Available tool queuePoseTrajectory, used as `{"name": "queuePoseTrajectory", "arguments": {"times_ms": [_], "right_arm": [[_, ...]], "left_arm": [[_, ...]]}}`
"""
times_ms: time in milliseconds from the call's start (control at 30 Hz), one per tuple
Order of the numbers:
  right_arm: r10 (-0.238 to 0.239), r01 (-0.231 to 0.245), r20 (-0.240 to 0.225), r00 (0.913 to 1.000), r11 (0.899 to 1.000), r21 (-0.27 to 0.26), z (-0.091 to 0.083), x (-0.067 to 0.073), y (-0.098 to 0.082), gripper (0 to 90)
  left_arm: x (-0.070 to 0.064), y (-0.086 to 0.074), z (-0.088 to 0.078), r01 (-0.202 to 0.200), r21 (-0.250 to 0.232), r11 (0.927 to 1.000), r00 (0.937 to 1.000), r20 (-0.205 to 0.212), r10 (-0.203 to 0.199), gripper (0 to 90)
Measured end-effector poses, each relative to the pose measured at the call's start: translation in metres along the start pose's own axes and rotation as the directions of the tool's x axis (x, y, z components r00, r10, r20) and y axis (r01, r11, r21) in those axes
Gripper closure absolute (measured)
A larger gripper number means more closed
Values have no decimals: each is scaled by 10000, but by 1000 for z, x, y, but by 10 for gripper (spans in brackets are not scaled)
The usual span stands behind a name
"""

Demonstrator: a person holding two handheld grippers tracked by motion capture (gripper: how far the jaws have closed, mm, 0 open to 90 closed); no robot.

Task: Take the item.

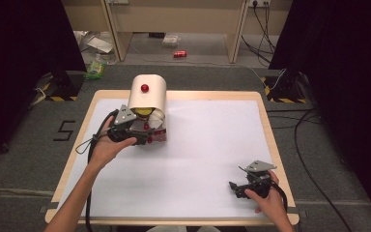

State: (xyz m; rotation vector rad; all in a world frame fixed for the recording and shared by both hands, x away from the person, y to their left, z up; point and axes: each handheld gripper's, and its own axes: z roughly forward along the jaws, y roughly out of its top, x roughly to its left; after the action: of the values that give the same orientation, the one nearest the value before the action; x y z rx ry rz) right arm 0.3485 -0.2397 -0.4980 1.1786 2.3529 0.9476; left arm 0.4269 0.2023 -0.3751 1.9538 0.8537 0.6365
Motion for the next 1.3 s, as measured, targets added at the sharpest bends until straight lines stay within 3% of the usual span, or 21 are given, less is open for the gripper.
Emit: {"name": "queuePoseTrajectory", "arguments": {"times_ms": [367, 500, 900, 1300], "right_arm": [[1, -1, 0, 10000, 10000, -1, 0, 0, 0, 2], [-6, 6, 2, 10000, 10000, -1, 0, 0, 0, 2], [-3, 3, 2, 10000, 10000, -1, 0, 0, 0, 2], [7, -7, 2, 10000, 10000, -6, 0, 0, 0, 2]], "left_arm": [[-7, -2, -10, 164, 312, 9994, 9990, 399, -177, 153], [-9, -6, -17, 284, 223, 9993, 9977, 611, -297, 153], [-23, -16, -29, 122, 196, 9997, 9972, 739, -136, 154], [-31, -25, -37, 281, -26, 9996, 9961, 840, -278, 154]]}}
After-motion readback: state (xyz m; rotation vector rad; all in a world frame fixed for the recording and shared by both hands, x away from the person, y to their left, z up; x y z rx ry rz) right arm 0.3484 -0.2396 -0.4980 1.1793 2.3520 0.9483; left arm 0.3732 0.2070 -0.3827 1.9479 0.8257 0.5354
